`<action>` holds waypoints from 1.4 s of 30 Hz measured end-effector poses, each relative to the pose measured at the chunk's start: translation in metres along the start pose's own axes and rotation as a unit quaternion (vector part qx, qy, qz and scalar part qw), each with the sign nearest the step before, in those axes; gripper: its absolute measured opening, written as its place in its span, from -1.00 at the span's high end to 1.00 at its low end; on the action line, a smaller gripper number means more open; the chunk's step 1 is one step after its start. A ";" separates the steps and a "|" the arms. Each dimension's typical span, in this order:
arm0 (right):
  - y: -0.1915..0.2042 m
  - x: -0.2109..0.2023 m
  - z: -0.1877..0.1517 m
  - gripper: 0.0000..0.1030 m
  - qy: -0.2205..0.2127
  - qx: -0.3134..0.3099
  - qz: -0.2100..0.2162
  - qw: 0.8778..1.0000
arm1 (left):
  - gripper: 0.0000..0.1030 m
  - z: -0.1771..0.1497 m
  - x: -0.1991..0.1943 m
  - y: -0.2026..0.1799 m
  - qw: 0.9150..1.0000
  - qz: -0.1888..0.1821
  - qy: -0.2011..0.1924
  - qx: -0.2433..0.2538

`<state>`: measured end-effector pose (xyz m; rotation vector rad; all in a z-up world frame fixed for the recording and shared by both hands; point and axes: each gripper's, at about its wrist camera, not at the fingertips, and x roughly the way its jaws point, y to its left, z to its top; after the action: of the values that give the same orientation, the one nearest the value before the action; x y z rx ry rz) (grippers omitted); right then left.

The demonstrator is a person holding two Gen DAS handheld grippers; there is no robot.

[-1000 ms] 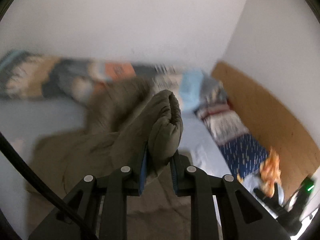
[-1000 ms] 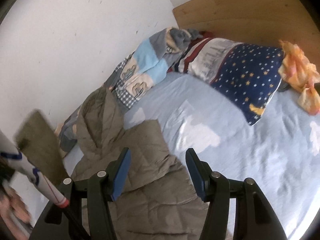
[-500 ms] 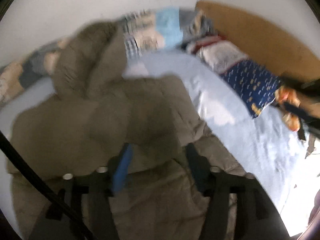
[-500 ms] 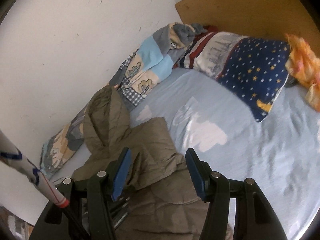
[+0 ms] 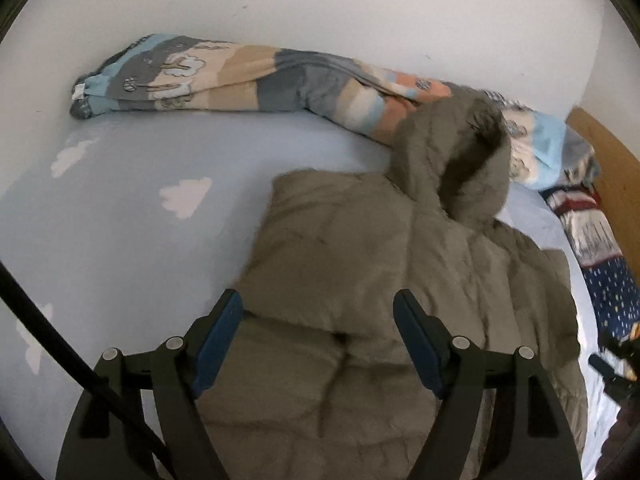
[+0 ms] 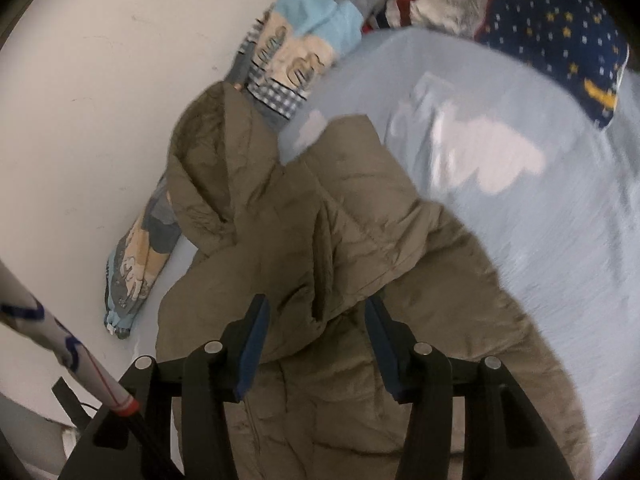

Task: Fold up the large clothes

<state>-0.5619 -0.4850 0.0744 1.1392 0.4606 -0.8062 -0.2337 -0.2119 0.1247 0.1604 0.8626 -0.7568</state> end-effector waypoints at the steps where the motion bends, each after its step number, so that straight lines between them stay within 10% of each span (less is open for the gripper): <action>1: 0.001 0.006 -0.001 -0.05 0.002 0.003 -0.001 1.000 | -0.49 0.002 0.002 0.002 1.000 0.004 -0.001 -0.002; 9: 0.007 0.052 -0.006 -0.05 0.034 0.003 -0.032 0.999 | -0.49 -0.004 0.042 -0.001 0.999 0.012 0.038 0.004; 11: 0.007 0.058 -0.006 0.46 0.038 -0.001 -0.028 0.999 | -0.49 -0.006 0.051 -0.010 0.998 0.032 0.042 0.031; 16: 0.029 0.042 -0.001 0.62 -0.023 -0.079 -0.098 0.992 | -0.51 -0.012 0.059 -0.021 0.997 0.029 0.057 0.051; 30: 0.003 0.027 0.012 0.15 -0.032 -0.039 -0.141 0.989 | -0.52 -0.019 0.042 -0.063 0.983 0.099 0.006 0.157; 36: 0.035 -0.006 0.008 0.15 -0.130 -0.108 -0.163 0.972 | -0.52 -0.022 0.019 -0.089 0.973 0.101 -0.059 0.199; 42: 0.051 0.019 0.001 0.15 -0.101 -0.160 -0.135 0.973 | -0.52 -0.028 0.032 -0.099 0.970 0.096 -0.047 0.220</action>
<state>-0.5105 -0.4826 0.0933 0.6942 0.5594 -1.0317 -0.3031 -0.2901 0.0992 0.5909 0.5692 -0.7588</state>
